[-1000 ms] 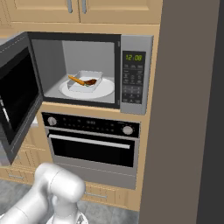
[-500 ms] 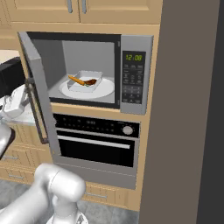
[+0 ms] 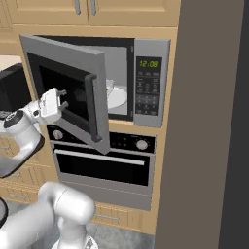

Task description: Place the tupperware containing the chicken drumstick and carrot meal in the microwave. Close the microwave door and press the start button to reheat the meal.

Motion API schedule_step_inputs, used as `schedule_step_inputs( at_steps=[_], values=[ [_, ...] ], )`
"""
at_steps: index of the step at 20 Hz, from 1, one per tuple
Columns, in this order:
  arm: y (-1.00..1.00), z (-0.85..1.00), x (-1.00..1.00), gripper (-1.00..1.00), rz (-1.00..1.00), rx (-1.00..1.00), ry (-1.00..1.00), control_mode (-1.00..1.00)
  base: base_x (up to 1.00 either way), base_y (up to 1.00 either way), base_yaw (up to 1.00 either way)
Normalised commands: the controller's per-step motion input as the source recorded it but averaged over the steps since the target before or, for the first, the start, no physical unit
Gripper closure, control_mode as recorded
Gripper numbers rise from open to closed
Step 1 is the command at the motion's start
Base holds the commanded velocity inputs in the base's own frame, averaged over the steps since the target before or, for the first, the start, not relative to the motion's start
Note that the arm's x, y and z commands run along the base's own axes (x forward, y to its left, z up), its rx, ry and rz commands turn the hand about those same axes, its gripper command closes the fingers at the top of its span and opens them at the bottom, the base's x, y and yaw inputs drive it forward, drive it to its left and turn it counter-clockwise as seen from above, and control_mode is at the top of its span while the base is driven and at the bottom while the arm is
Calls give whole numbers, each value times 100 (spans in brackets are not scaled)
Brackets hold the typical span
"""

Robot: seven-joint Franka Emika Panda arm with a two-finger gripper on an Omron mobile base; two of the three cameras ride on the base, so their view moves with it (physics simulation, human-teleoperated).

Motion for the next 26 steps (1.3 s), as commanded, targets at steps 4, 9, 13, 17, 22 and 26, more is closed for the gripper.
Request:
schedule_step_inputs(
  at_steps=[4, 9, 13, 17, 22, 26],
  values=[
    [-28, 0, 45, -100, 0, 2, 3, -100, 0, 0, 0],
    [-21, 4, 50, -100, 0, 2, 10, -100, 0, 0, 0],
    [-19, 13, 62, -100, 0, 4, 14, -100, 0, 0, 0],
    [-18, 13, 62, -100, 0, 4, 14, -100, 0, 0, 0],
    [-13, 7, 46, -100, 0, 2, 11, -100, 0, 0, 0],
    [-3, 0, 19, -100, 0, 0, 3, -100, 0, 0, 0]
  ],
)
